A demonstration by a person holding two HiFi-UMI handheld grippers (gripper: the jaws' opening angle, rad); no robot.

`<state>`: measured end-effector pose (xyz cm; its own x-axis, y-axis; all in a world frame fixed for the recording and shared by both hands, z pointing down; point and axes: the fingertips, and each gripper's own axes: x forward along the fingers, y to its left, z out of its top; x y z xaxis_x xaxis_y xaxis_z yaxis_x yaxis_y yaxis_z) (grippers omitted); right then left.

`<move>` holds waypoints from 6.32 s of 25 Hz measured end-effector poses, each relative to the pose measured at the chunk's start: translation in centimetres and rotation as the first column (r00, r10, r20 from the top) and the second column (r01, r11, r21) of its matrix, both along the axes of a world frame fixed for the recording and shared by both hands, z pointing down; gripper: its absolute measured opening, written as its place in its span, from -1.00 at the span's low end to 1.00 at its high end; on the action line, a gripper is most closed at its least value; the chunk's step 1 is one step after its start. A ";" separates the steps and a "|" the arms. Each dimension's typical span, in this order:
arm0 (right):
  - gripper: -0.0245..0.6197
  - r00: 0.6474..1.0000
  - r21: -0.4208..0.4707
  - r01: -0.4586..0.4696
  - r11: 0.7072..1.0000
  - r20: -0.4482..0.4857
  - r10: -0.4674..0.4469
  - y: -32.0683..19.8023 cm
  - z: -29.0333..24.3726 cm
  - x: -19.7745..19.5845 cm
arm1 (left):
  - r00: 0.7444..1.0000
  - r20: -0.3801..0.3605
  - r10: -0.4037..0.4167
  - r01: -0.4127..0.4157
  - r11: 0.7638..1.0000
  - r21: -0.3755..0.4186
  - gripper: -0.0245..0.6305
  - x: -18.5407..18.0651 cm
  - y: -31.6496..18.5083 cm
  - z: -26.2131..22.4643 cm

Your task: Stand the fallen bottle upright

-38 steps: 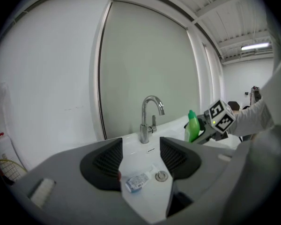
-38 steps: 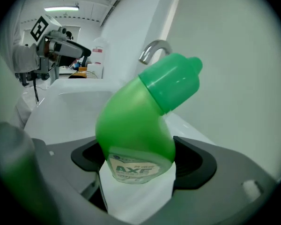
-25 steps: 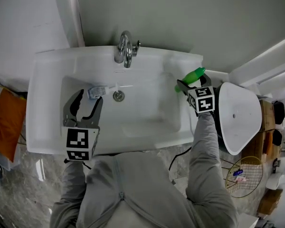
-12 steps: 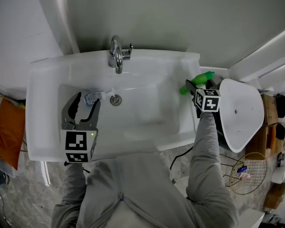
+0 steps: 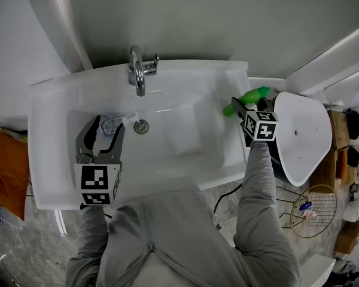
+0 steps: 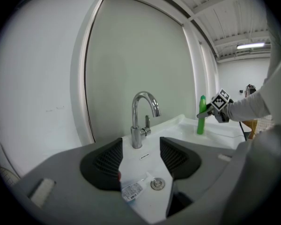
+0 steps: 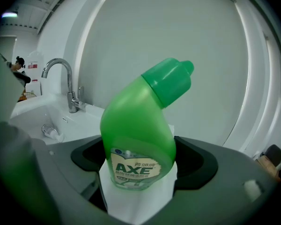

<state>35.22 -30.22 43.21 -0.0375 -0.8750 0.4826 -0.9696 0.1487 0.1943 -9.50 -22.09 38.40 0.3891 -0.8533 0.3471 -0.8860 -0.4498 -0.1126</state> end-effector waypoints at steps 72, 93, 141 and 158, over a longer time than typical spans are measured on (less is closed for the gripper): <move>0.41 0.993 0.104 -0.005 0.995 0.117 -0.008 18.1 0.4 -16.0 | 0.257 0.646 0.718 -0.201 0.694 -0.691 0.13 -0.4 -5.4 32.2; 0.41 0.994 0.102 0.029 0.994 0.106 -0.040 18.5 0.5 -19.1 | 0.183 0.551 0.814 -0.172 0.579 -0.797 0.10 0.2 -5.3 32.8; 0.40 0.975 0.256 -0.159 0.954 0.194 0.110 25.5 -1.6 -5.4 | 0.476 0.229 0.849 -0.776 0.528 -0.345 0.03 34.5 6.1 6.8; 0.40 0.921 0.236 -0.356 0.904 0.252 0.297 31.7 1.6 4.1 | 0.323 0.251 0.912 -0.787 0.406 -0.465 0.03 48.1 8.4 12.0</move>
<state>39.29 1.48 44.80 0.2007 -0.9506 0.2369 -0.9767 -0.2129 -0.0267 38.63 -13.67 50.35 0.6146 -0.0081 0.7888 0.1265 -0.9860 -0.1086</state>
